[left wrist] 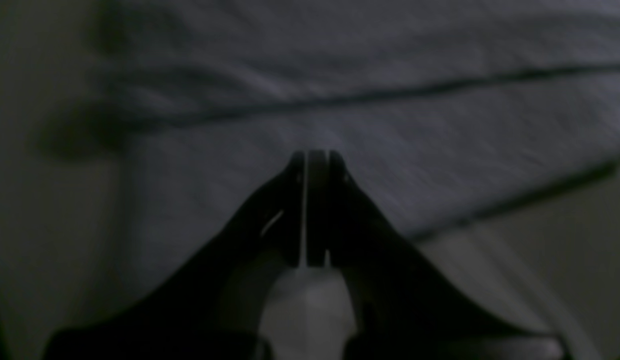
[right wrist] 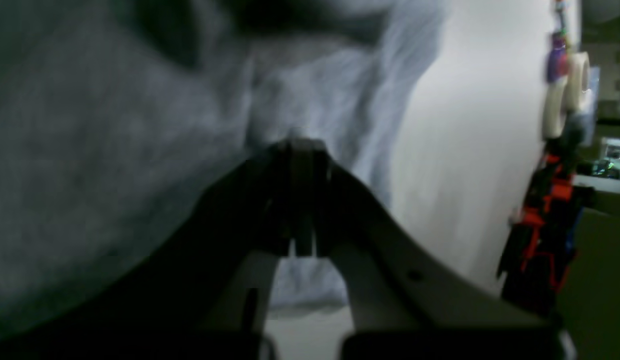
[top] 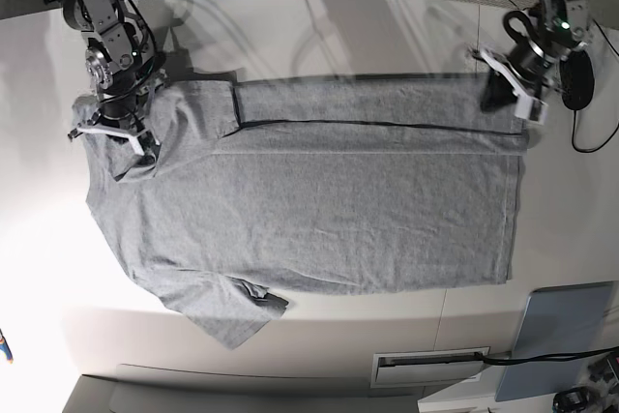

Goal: Fold the T-shirt properly
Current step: 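Lower the folded edge with both grippers, release, and pull back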

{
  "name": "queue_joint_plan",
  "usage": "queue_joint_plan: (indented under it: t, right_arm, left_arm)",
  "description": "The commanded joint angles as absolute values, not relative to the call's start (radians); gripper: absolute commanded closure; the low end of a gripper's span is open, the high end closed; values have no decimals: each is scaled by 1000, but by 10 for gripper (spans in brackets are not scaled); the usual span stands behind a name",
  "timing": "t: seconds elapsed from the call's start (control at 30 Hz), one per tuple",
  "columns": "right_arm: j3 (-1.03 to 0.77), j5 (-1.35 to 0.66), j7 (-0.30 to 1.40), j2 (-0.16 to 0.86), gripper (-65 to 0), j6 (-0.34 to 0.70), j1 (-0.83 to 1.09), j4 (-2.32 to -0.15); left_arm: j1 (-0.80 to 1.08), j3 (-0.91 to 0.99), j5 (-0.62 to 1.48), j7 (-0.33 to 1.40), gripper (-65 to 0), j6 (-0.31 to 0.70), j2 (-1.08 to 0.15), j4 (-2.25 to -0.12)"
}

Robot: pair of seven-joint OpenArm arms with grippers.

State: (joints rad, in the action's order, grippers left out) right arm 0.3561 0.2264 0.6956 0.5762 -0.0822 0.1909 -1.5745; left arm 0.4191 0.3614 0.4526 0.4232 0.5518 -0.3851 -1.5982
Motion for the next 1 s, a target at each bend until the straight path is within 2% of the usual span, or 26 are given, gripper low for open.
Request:
queue_joint_plan:
  t: [0.0, 0.53, 0.63, 0.8, 0.9, 0.97]
  right_arm:
    - [346, 236, 696, 593, 0, -95, 197, -1587]
    - [345, 315, 701, 598, 0, -136, 489, -1708]
    - [345, 315, 696, 598, 0, -150, 513, -1713]
    - [345, 315, 696, 598, 0, -152, 512, -1713]
    - [345, 315, 704, 598, 0, -152, 512, -1713]
    - [345, 315, 706, 598, 0, -151, 512, -1713]
  left_arm:
    - [427, 369, 465, 410, 0, 556, -399, -1605]
    - [689, 370, 332, 408, 0, 577, -416, -1708]
    - [721, 370, 332, 335, 0, 574, -416, -1765]
    - [640, 370, 348, 307, 0, 485, -416, -1832]
    - [538, 370, 408, 397, 0, 395, -415, -1820]
    - [464, 369, 424, 478, 0, 384, -415, -1782]
